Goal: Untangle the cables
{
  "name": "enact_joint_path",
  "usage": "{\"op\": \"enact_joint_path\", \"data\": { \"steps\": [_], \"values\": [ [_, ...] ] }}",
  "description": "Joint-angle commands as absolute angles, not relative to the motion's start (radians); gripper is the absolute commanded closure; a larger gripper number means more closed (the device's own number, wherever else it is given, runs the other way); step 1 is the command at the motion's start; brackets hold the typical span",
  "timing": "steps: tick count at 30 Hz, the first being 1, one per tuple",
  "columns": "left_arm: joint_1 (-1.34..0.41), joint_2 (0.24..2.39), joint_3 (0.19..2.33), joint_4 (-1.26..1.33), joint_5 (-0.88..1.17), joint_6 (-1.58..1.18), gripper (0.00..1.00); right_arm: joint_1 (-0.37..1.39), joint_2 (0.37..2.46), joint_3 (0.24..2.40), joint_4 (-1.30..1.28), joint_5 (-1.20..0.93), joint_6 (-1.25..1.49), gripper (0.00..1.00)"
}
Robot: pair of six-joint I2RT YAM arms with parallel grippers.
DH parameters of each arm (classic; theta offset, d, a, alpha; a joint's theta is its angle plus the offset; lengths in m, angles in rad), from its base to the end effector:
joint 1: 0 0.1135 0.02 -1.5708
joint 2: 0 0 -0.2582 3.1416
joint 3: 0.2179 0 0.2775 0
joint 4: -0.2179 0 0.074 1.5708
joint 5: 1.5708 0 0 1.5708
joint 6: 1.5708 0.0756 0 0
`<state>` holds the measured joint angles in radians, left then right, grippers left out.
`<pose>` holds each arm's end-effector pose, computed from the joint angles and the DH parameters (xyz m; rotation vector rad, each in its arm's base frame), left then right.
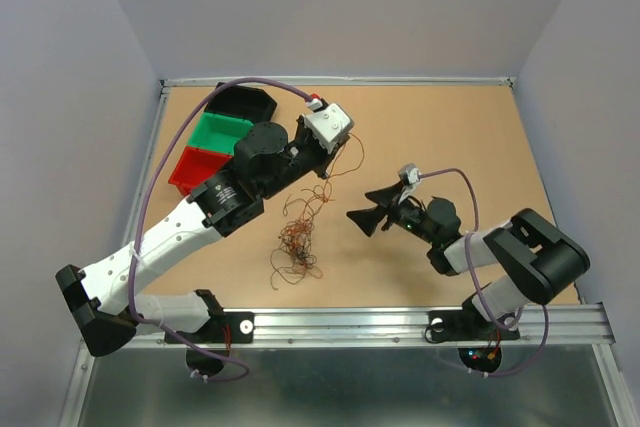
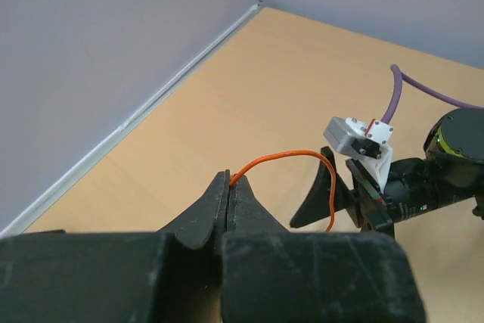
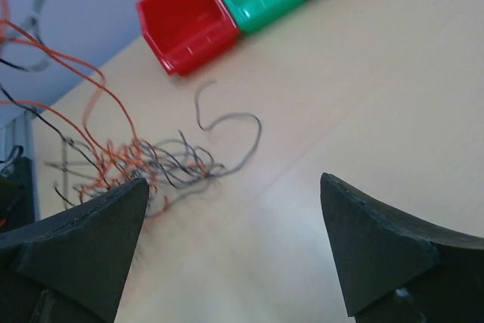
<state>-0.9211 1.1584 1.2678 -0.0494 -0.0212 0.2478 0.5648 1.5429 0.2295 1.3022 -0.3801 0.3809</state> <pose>0.2001 -0.2607 0.4482 0.8316 1.2883 -0.5225 0.2249 0.1757 0.1232 -0.4641 1.6145 1.0259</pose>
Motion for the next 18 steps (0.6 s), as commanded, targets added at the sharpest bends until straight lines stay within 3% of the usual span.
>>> {"op": "enact_joint_path", "data": {
  "steps": [1, 13, 18],
  "values": [
    [-0.922, 1.117, 1.269, 0.08, 0.067, 0.253, 1.0, 0.58, 1.441, 0.319, 1.477, -0.488, 0.319, 0.0],
    [-0.922, 1.12, 1.295, 0.055, 0.064, 0.215, 1.0, 0.583, 1.344, 0.575, 1.375, -0.707, 0.354, 0.02],
    [-0.923, 1.129, 1.318, 0.019, 0.115, 0.193, 1.0, 0.594, 1.381, 0.661, 1.307, -0.647, 0.324, 0.18]
  ]
}}
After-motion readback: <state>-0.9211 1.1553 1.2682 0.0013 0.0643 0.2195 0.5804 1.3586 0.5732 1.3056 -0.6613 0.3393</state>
